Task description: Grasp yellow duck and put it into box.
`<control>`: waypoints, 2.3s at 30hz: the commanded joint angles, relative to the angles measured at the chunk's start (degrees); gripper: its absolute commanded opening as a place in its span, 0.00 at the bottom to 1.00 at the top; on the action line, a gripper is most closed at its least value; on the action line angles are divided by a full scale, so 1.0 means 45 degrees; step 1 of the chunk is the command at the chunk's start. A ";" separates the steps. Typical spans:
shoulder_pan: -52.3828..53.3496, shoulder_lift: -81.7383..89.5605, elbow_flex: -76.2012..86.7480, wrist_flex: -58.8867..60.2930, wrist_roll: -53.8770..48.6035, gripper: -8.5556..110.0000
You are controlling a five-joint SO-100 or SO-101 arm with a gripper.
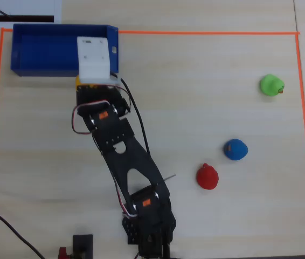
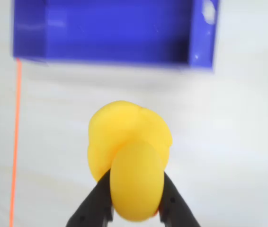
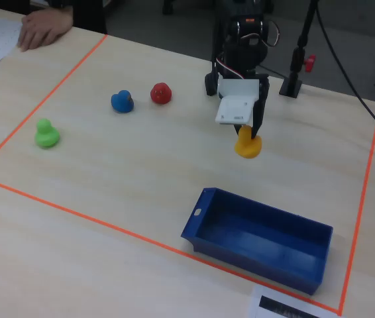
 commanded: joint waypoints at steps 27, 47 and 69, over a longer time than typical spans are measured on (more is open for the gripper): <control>0.0312 -1.2891 -1.2676 -0.3691 0.0039 0.07; 0.0996 -1.1641 -1.3184 -0.2930 0.0098 0.21; 0.3398 0.6309 0.7129 -0.1680 0.0098 0.07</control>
